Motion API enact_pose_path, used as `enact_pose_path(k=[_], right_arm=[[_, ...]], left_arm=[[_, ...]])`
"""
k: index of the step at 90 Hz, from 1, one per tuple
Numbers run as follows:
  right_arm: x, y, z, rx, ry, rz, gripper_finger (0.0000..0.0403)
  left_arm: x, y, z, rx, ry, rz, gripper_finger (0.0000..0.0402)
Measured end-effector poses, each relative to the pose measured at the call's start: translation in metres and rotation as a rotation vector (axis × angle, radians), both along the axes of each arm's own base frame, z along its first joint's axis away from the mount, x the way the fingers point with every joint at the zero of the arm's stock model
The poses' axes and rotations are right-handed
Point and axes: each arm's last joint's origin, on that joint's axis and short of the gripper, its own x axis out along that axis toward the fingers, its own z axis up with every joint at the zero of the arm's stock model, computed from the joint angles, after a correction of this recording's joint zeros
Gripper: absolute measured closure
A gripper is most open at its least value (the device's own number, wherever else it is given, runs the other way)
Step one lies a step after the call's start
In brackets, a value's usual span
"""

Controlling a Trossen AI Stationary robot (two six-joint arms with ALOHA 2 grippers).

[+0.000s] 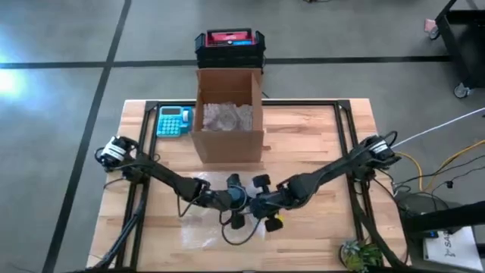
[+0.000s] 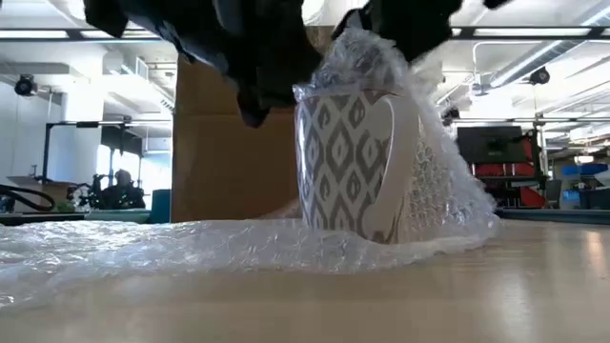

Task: Wrap mug
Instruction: Wrap the white mug using the bubble wrap

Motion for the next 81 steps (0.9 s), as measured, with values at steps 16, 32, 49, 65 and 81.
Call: enact_pose_path(k=[16, 32, 49, 65, 81], right_arm=[[0.009, 0.000, -0.025, 0.001, -0.008, 0.018, 0.0395], [0.008, -0.008, -0.025, -0.021, 0.022, 0.002, 0.0394], [-0.015, -0.014, 0.021, -0.020, 0.001, 0.015, 0.0394], [-0.039, -0.030, 0.056, -0.126, -0.087, -0.079, 0.0394], [-0.045, -0.062, 0.019, -0.179, -0.074, -0.214, 0.0394]], left_arm=[[-0.011, 0.000, 0.029, -0.100, -0.017, 0.008, 0.0401], [0.000, 0.004, -0.001, -0.071, 0.032, 0.060, 0.0402], [0.009, 0.002, -0.011, -0.081, 0.016, 0.051, 0.0402], [0.008, 0.003, -0.014, -0.072, 0.028, 0.048, 0.0402], [0.008, 0.002, -0.012, -0.070, 0.016, 0.041, 0.0402]])
